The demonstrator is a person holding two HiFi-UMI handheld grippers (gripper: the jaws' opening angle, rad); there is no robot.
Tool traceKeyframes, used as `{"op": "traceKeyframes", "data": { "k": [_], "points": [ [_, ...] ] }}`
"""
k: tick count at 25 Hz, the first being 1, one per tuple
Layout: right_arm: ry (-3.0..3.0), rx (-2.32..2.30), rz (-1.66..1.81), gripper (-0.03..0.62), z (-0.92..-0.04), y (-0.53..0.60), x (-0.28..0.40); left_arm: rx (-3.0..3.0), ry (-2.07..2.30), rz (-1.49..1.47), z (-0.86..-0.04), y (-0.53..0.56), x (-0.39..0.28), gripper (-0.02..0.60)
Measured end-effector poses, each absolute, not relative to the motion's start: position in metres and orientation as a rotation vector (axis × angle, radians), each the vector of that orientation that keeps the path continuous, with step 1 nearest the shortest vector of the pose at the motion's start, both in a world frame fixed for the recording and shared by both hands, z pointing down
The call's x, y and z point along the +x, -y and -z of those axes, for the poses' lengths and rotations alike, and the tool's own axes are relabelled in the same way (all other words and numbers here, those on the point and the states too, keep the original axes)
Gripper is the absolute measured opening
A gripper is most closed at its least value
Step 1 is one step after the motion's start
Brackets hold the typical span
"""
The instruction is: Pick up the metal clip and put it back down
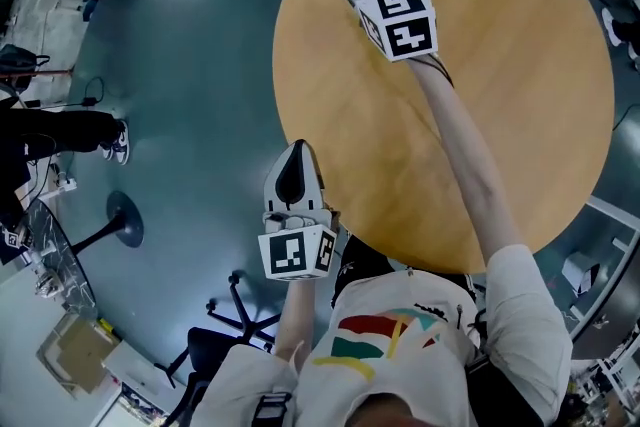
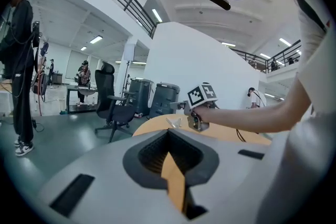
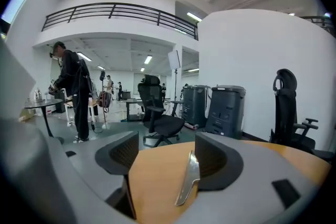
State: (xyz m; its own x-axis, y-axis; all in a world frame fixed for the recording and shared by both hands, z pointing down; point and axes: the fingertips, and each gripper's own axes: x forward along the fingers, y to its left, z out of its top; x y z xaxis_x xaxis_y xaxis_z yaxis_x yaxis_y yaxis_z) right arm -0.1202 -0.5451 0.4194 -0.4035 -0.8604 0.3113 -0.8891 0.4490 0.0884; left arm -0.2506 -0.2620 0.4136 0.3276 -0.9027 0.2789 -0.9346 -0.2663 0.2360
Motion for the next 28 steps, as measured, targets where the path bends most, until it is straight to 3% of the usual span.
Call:
{"op": "traceKeyframes", "data": {
  "k": [2,3,6,7,15,28],
  "points": [
    [2.426,1.496,-0.101,0.333,-0.387,0.51,-0.128,2.288,1.621,-0.09,-0.39,0.263,-0.242,0.043],
    [2.443,1.516,-0.078,0.289,-0.369,0.493,-0.129,2.308,1.617,-0.073,-0.378,0.263,-0.237,0.043],
    [2.499,1.591,-0.008,0.03,-0.317,0.43,-0.112,2.357,1.605,-0.012,-0.347,0.254,-0.218,0.043],
    [2.519,1.609,0.012,0.015,-0.301,0.406,-0.102,2.377,1.598,0.016,-0.336,0.247,-0.208,0.043],
    [2.635,1.689,0.046,0.015,-0.195,0.206,-0.027,2.573,1.501,0.151,-0.238,0.173,-0.126,0.043],
    [2.485,1.945,0.238,0.015,-0.181,-0.017,0.088,2.766,1.402,0.175,-0.195,0.036,-0.033,0.043]
  ]
}}
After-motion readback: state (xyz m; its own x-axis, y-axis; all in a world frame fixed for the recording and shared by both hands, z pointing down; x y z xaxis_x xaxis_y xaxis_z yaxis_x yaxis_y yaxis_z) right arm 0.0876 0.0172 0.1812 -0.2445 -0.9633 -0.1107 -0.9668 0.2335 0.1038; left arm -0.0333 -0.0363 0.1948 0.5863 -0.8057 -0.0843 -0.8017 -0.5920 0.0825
